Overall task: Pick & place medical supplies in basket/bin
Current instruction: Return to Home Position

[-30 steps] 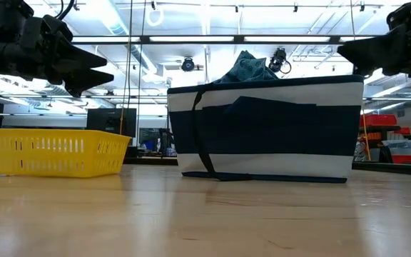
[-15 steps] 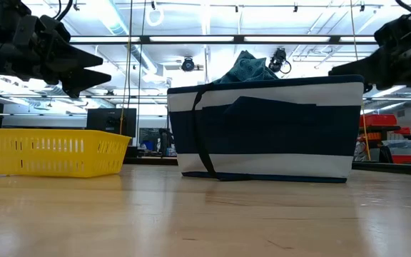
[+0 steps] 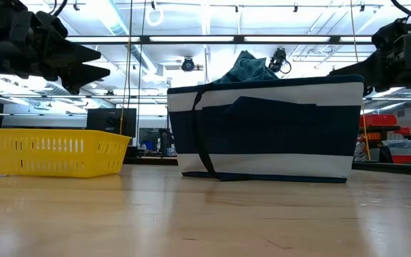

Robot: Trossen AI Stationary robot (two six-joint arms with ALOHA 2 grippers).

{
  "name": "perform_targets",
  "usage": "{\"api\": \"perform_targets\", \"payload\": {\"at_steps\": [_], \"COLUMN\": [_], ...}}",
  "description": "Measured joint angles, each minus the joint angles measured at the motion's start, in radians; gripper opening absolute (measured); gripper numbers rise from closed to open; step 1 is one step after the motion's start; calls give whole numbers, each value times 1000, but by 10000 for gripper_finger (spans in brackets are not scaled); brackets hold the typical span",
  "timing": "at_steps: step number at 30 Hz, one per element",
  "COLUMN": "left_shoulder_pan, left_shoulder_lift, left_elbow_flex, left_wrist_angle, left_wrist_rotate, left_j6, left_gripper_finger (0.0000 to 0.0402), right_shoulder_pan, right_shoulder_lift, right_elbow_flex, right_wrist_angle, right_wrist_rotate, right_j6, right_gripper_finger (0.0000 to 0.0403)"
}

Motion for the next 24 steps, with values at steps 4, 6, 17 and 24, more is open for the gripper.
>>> {"api": "perform_targets", "payload": {"at_steps": [4,6,17,24], "left_shoulder_pan": [-16,-16,-16,-16], "left_shoulder_lift": [-54,-90,-128,-128], "left_elbow_flex": [0,0,1,2], "left_wrist_angle": [1,-4,-78,-80], "left_wrist_rotate": [-5,-6,-190,-216], "left_j6": [21,26,5,15], "left_gripper_finger": [270,270,270,270], "right_shoulder_pan": [0,0,0,0], "right_shoulder_lift": [0,0,0,0], "right_elbow_flex": [0,0,0,0], "right_wrist_angle": [-1,-1,-1,-2], "right_wrist_rotate": [1,1,2,8], "right_j6": [6,7,30,10], "right_gripper_finger": [82,82,82,82]}}
